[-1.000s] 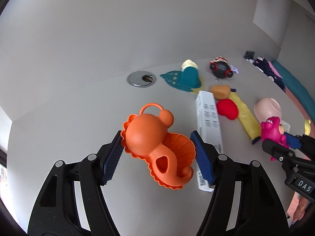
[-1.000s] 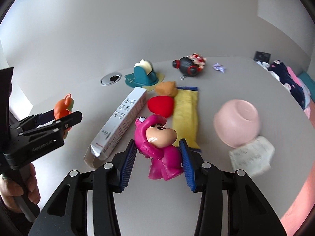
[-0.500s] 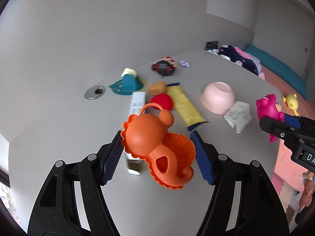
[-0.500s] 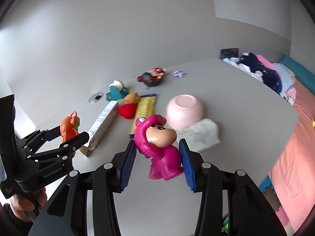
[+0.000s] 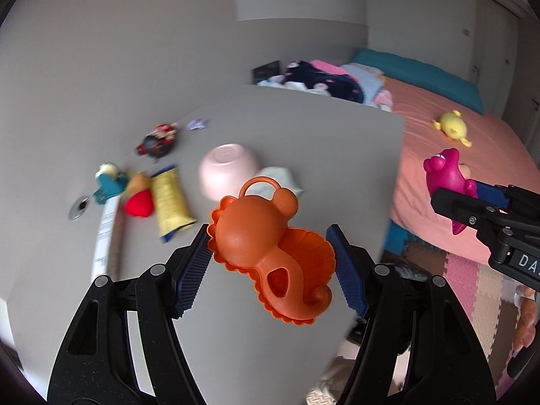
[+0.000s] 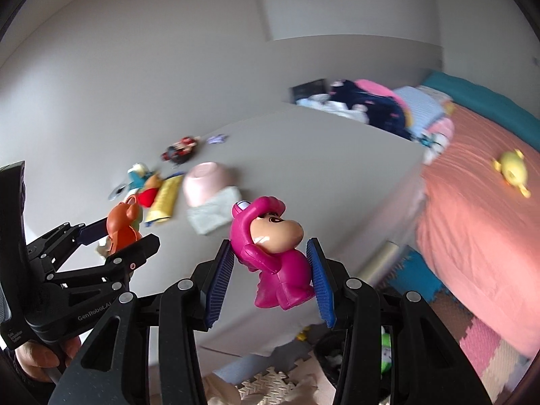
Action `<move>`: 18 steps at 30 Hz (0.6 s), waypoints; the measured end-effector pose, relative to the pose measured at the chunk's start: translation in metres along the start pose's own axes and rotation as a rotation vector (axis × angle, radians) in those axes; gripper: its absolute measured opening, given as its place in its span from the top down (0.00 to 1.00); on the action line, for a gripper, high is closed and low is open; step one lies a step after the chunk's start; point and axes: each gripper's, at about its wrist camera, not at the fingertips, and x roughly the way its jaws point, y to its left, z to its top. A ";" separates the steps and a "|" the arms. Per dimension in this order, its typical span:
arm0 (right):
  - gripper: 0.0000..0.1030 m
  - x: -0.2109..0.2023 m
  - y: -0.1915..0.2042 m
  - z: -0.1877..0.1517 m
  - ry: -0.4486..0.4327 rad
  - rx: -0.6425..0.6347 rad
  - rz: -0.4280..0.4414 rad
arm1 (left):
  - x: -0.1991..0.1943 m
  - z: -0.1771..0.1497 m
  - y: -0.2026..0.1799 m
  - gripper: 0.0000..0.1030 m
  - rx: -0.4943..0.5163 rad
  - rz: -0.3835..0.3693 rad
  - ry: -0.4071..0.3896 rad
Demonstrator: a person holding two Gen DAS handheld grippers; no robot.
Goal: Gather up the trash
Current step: 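Carry the orange toy and pink figure over the bin and release both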
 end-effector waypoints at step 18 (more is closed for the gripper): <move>0.55 -0.036 -0.178 -0.071 0.037 0.290 -0.230 | 0.048 -0.030 -0.200 0.35 0.304 -0.230 0.107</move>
